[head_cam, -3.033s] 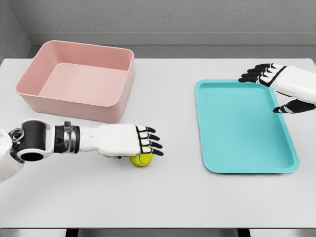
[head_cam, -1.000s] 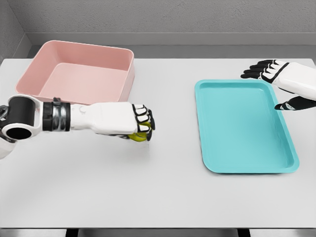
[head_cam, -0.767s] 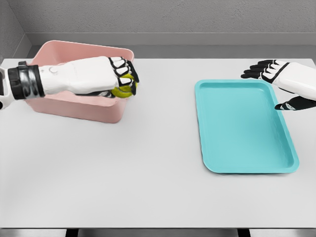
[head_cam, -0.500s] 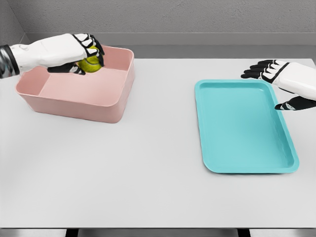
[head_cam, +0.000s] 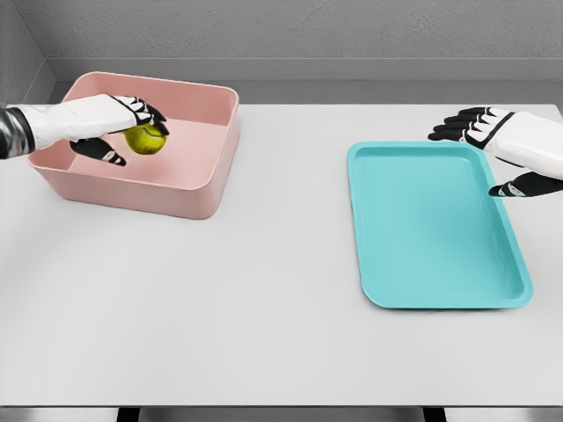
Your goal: Put the tennis from the blue tray into the pink basket with both arms
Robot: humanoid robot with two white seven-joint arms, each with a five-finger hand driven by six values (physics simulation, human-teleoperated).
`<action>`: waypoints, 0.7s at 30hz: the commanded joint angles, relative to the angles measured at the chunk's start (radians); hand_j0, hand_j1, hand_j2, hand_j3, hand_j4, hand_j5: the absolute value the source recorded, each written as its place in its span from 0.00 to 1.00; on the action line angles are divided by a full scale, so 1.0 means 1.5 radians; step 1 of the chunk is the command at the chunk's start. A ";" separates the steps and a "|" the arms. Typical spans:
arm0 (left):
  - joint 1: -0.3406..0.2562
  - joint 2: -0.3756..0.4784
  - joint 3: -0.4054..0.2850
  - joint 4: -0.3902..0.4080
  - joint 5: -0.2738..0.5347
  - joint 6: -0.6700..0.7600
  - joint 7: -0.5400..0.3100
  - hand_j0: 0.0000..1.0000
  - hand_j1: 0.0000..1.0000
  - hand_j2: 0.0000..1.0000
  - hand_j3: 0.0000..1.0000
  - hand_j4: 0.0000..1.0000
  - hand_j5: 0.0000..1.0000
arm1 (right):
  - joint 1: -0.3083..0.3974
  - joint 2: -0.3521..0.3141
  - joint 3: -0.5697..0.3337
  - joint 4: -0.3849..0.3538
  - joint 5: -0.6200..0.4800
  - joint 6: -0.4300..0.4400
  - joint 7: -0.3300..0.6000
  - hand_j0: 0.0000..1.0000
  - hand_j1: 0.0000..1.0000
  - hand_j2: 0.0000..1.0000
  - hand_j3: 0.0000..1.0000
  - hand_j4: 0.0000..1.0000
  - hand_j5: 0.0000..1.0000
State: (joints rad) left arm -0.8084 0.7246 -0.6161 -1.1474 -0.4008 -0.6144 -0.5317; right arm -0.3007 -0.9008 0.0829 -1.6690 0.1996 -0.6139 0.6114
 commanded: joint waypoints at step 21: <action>0.109 0.201 0.007 -0.287 0.261 0.002 0.008 1.00 1.00 1.00 1.00 1.00 1.00 | 0.000 -0.001 0.000 0.000 -0.004 0.002 0.000 1.00 1.00 1.00 1.00 1.00 1.00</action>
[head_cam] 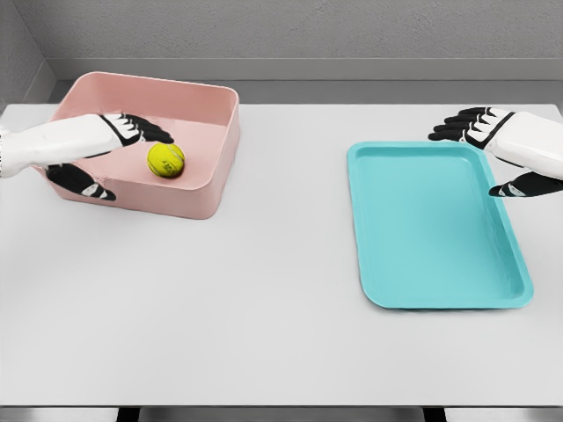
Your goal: Put the tennis from the blue tray into the pink basket with both arms
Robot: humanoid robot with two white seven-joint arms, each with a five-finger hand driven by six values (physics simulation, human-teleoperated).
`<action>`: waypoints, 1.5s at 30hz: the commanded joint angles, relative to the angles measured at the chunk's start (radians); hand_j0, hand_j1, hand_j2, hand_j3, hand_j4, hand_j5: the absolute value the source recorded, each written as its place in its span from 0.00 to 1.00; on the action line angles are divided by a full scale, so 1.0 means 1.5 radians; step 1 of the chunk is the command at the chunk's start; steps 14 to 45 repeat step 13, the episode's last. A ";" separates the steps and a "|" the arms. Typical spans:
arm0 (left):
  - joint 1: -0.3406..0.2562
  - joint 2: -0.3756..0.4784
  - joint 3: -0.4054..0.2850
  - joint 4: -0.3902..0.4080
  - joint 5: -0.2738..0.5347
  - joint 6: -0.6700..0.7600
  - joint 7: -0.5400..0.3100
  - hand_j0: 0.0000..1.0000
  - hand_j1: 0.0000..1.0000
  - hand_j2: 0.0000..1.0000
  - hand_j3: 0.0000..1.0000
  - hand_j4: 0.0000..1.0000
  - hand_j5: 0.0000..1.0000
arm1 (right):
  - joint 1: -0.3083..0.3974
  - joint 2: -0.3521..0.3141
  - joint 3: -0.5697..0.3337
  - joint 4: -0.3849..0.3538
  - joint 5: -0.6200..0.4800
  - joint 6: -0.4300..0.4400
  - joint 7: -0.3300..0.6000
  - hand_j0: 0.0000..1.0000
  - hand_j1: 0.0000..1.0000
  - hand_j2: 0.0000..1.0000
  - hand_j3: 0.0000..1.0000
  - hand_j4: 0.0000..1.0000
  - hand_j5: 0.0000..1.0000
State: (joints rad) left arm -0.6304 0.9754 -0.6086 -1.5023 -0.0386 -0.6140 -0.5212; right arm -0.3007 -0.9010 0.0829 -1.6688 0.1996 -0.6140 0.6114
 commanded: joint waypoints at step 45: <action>0.061 0.073 0.027 -0.078 0.018 0.002 -0.002 1.00 1.00 1.00 1.00 1.00 1.00 | 0.000 -0.001 0.000 0.000 -0.004 0.002 0.000 1.00 1.00 1.00 1.00 1.00 1.00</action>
